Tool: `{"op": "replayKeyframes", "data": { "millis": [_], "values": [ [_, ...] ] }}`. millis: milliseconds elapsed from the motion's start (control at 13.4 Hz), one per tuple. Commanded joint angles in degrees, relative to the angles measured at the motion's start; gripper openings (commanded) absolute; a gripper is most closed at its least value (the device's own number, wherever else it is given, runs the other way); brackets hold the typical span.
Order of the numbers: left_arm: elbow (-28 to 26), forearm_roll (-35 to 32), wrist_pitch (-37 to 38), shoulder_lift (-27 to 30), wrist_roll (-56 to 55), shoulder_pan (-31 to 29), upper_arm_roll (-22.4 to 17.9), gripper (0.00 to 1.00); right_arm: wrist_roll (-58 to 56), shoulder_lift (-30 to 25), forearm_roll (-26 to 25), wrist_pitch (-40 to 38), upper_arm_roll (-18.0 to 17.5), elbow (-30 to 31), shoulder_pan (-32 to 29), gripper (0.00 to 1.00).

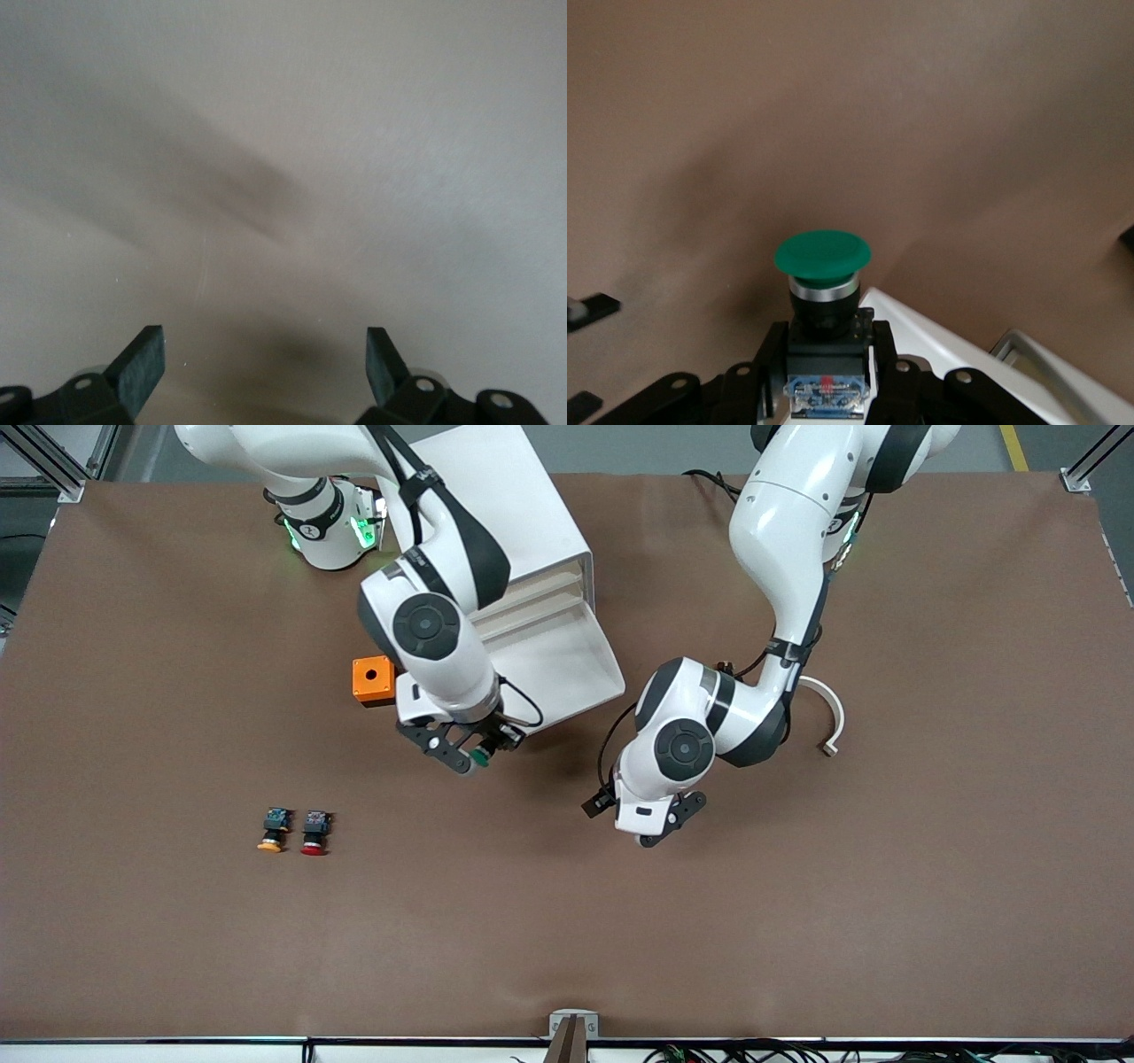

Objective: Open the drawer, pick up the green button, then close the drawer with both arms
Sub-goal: 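Carry the green button toward the red button while the left gripper pushes the drawer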

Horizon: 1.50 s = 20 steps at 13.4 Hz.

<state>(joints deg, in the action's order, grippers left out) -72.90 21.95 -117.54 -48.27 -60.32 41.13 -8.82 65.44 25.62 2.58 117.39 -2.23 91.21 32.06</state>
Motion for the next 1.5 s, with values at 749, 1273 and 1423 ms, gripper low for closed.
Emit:
{"op": "replayKeyframes", "data": {
  "millis": [749,1273,1423],
  "values": [
    [-5.6,0.7,0.8,1.2,-14.1,13.4,-0.4,1.00,-36.0,2.6,-0.8,-1.1,-0.8,-0.8,-17.2,0.00],
    [-5.5,0.9,4.1,2.0,-19.2,16.4,4.1,1.00,-45.9,5.7,-0.8,7.0,-0.8,3.8,-22.2,0.00],
    [-5.4,0.8,4.1,2.0,-20.6,16.4,5.5,1.00,-47.3,5.8,-0.8,8.9,-0.8,5.5,-22.9,0.00]
  ]
}}
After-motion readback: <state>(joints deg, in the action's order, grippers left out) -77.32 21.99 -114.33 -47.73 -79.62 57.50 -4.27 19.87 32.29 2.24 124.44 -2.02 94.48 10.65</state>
